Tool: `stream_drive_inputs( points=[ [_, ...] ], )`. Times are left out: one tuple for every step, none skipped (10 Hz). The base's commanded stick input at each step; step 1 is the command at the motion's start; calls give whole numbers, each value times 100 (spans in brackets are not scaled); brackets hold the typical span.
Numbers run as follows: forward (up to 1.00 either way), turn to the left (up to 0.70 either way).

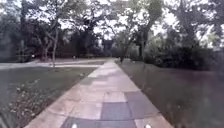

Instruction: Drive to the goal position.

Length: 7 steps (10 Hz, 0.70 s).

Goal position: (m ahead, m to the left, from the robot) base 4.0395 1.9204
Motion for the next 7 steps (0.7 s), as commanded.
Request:
stream_drive_inputs(
  points=[
    [70, 0],
    [70, 0],
    [70, 0],
    [70, 0],
    [70, 0],
    [70, 0],
    [70, 0]
  ],
)
